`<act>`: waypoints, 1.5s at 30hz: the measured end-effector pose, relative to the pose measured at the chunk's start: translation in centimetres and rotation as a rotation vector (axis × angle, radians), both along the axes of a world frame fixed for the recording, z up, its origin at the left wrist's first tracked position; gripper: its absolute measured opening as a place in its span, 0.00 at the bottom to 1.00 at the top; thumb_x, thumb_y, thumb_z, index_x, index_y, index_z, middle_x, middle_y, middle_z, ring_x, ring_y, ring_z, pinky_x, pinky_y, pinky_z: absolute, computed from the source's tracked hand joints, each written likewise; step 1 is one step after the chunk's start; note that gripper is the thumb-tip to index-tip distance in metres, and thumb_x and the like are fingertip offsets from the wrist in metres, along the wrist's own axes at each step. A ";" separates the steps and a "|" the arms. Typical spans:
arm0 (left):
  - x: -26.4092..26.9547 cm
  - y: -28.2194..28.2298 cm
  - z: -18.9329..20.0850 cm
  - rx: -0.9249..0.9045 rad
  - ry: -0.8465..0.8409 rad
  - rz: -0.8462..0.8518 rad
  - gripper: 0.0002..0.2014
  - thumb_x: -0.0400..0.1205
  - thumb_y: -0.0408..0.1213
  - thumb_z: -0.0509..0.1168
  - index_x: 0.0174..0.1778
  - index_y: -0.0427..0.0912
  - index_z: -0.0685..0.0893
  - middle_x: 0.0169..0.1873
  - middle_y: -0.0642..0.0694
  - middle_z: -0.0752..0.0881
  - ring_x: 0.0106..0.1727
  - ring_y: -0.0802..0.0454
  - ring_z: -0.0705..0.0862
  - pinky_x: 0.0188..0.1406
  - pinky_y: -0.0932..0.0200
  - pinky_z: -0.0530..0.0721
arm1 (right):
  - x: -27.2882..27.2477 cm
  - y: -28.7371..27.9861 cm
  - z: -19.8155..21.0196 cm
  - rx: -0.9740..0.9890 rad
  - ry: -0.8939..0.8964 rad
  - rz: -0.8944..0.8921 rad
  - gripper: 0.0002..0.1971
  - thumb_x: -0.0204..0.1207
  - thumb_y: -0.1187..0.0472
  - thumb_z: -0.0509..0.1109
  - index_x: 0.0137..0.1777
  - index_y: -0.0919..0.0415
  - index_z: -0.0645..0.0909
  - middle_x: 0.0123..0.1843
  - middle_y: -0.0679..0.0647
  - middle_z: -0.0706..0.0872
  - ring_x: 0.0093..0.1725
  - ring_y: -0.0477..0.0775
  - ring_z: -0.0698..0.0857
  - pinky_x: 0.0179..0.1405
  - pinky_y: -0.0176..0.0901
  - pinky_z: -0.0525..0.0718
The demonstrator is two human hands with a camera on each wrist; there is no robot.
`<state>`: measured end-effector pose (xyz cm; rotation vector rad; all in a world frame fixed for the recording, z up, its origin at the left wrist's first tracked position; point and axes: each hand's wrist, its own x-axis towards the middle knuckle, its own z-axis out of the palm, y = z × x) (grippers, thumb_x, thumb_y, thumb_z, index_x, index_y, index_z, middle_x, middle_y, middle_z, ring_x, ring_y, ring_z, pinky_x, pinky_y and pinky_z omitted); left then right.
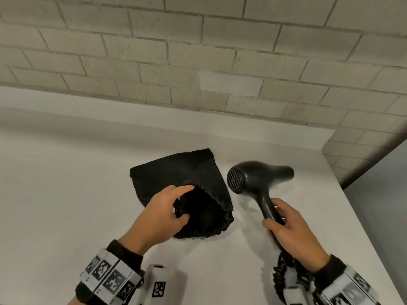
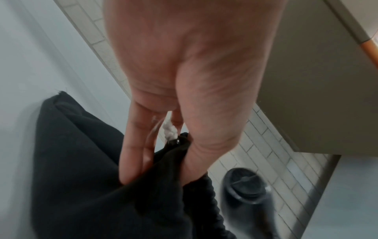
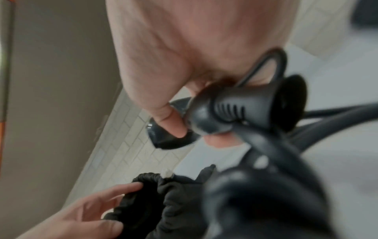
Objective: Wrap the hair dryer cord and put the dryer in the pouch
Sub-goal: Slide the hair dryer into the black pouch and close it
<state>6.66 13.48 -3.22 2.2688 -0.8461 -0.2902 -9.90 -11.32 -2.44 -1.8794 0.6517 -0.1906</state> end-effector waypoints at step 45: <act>-5.0 -0.6 -0.7 -0.030 -0.292 -0.093 0.31 0.72 0.28 0.78 0.70 0.55 0.82 0.50 0.58 0.81 0.35 0.60 0.81 0.32 0.71 0.82 | 5.4 6.9 -3.1 0.052 0.135 0.259 0.19 0.79 0.55 0.73 0.65 0.55 0.70 0.53 0.47 0.84 0.44 0.40 0.82 0.40 0.29 0.80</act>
